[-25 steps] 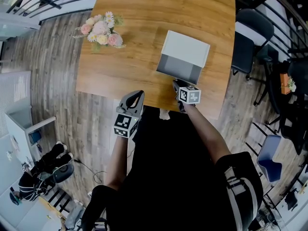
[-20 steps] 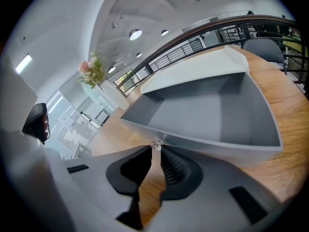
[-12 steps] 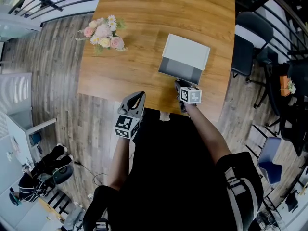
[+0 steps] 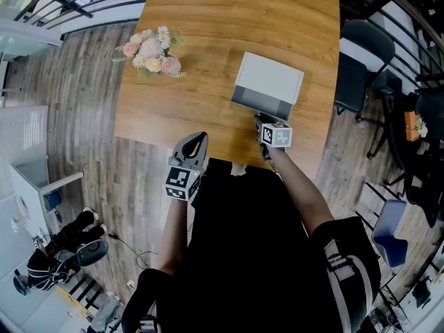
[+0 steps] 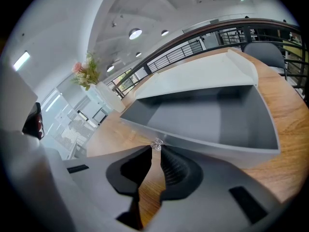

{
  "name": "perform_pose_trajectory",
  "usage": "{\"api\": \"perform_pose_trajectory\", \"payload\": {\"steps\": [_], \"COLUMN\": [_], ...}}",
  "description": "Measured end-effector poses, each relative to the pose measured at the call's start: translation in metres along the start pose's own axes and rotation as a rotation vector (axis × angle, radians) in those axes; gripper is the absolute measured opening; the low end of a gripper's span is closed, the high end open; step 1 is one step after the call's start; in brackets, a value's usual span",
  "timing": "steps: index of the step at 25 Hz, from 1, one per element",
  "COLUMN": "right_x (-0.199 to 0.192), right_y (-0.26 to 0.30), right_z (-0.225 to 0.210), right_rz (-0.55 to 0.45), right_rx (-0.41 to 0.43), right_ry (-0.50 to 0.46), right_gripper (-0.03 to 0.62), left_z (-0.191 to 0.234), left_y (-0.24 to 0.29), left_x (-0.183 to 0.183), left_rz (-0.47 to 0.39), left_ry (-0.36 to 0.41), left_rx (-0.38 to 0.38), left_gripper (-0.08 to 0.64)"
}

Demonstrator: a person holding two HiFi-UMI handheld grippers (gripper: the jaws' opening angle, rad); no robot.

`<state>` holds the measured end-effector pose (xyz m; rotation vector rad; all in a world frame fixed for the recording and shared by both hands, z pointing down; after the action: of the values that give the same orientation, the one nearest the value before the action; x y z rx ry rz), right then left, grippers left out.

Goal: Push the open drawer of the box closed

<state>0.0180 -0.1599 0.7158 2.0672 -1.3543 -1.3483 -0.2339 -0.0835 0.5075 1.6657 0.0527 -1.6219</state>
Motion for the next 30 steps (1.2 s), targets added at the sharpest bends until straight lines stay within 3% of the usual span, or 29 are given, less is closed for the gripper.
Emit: {"api": "perform_pose_trajectory", "payload": {"steps": [30], "right_x": [0.031], "right_y": [0.009], "right_z": [-0.016], "right_rz": [-0.041], "right_rx": [-0.014], "right_ry": [0.004], "right_gripper": [0.074], "left_z": [0.001], "left_y": [-0.003], "left_x": [0.008], "left_rz": [0.013], "left_ry": [0.008], "left_rx": [0.023], "left_gripper": [0.021]}}
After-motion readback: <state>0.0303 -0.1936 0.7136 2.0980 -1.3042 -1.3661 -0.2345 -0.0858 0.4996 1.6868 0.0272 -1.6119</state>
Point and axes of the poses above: the fingertips, and each gripper's own axes: y forward along the fingers, z to its left, x out of its top, the point moved 8 cm from there along -y, backward along the fingers
